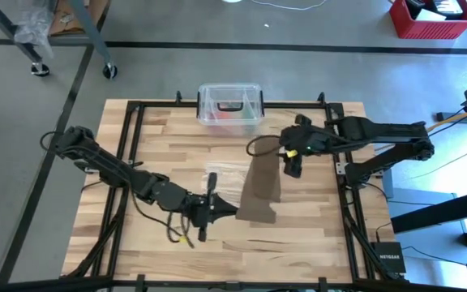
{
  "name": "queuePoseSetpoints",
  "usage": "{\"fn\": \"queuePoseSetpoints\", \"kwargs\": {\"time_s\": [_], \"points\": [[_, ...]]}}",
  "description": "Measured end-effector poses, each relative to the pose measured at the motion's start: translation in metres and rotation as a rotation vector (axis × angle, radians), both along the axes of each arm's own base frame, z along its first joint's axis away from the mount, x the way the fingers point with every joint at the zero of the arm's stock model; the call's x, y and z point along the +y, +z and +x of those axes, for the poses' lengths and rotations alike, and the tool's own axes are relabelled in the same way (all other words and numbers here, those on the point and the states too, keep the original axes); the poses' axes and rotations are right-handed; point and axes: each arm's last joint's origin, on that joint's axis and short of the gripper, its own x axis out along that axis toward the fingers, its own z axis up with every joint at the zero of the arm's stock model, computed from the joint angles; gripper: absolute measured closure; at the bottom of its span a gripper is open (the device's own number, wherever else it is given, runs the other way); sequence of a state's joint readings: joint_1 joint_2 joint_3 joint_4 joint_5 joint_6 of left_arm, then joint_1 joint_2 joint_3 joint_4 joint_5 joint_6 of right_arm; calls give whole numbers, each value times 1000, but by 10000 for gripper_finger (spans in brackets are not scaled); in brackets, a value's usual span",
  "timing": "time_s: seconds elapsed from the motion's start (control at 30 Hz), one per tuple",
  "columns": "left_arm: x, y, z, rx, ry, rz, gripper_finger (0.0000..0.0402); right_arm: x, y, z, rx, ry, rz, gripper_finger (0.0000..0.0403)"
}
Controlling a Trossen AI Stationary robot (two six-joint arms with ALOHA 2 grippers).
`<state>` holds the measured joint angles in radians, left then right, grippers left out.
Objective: Roll bandage
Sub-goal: Roll the brown bandage
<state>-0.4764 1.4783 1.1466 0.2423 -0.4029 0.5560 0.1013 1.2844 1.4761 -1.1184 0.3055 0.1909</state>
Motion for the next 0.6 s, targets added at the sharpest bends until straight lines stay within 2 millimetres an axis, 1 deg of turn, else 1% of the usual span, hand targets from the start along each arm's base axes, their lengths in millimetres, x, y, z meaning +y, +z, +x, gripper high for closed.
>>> {"fn": "queuePoseSetpoints", "kwargs": {"time_s": [0.1,0.23,0.27,0.33,0.4,0.43,0.53,0.6], "points": [[-1,0,-1,1,-4,0,402,7,3,-9,-2,-11,19,169],[0,-3,-1,29,5,8,402,15,5,-20,-7,-55,-14,162],[1,-4,-1,44,36,18,402,17,5,-22,-8,-56,-13,159],[2,-5,-7,79,195,80,401,22,5,-24,-28,-55,-2,152],[3,0,-14,77,331,114,402,29,-3,-27,-17,-41,-6,144],[2,5,-18,62,340,106,402,32,-8,-28,-18,-31,-2,141],[0,18,-25,16,258,47,402,38,-27,-31,-24,-6,5,135],[-2,18,-25,11,196,33,402,44,-42,-30,-57,33,6,135]]}}
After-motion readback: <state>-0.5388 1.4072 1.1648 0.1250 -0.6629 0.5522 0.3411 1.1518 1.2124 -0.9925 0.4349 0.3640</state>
